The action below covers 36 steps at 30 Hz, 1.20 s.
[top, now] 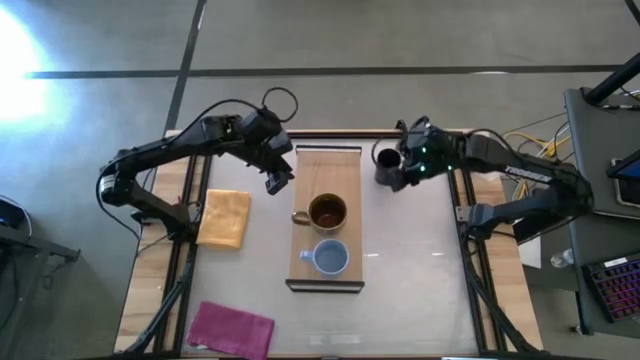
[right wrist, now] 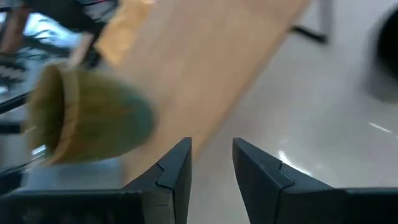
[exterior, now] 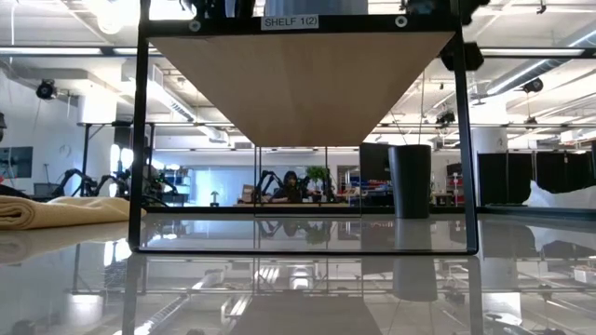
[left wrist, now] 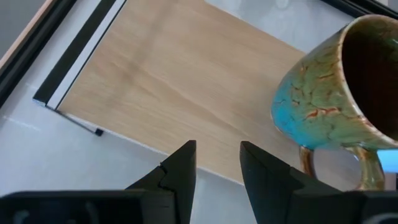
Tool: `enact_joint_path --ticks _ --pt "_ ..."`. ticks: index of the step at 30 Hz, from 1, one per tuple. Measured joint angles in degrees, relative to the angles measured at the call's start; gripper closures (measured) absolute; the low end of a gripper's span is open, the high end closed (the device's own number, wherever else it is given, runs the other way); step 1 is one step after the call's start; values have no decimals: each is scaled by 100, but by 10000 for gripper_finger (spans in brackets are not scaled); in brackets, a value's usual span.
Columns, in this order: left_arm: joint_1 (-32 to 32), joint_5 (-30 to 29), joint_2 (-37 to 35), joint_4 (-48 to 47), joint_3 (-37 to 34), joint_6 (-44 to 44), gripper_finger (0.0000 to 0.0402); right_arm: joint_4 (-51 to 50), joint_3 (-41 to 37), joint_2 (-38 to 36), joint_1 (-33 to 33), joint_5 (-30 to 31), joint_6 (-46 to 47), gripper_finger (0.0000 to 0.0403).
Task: Stack small to large cups/mugs on shelf
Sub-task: Put the green cup on the shelf
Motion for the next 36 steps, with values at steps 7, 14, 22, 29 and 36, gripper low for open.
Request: enact_joint_path --ticks 7,14,22,29,36 --pt "-48 18 -5 176 -154 -10 292 413 135 27 970 72 589 293" --pt "-99 18 -15 222 -139 -9 292 1163 120 292 1767 490 1132 293" --pt "-117 18 -37 313 -137 191 292 2619 116 782 2270 830 1858 293" --pt "-120 8 -37 455 -167 407 292 3398 116 1060 2862 1174 2474 294" --pt "-115 0 -37 805 -167 616 292 3405 107 1277 3359 2120 3267 294"
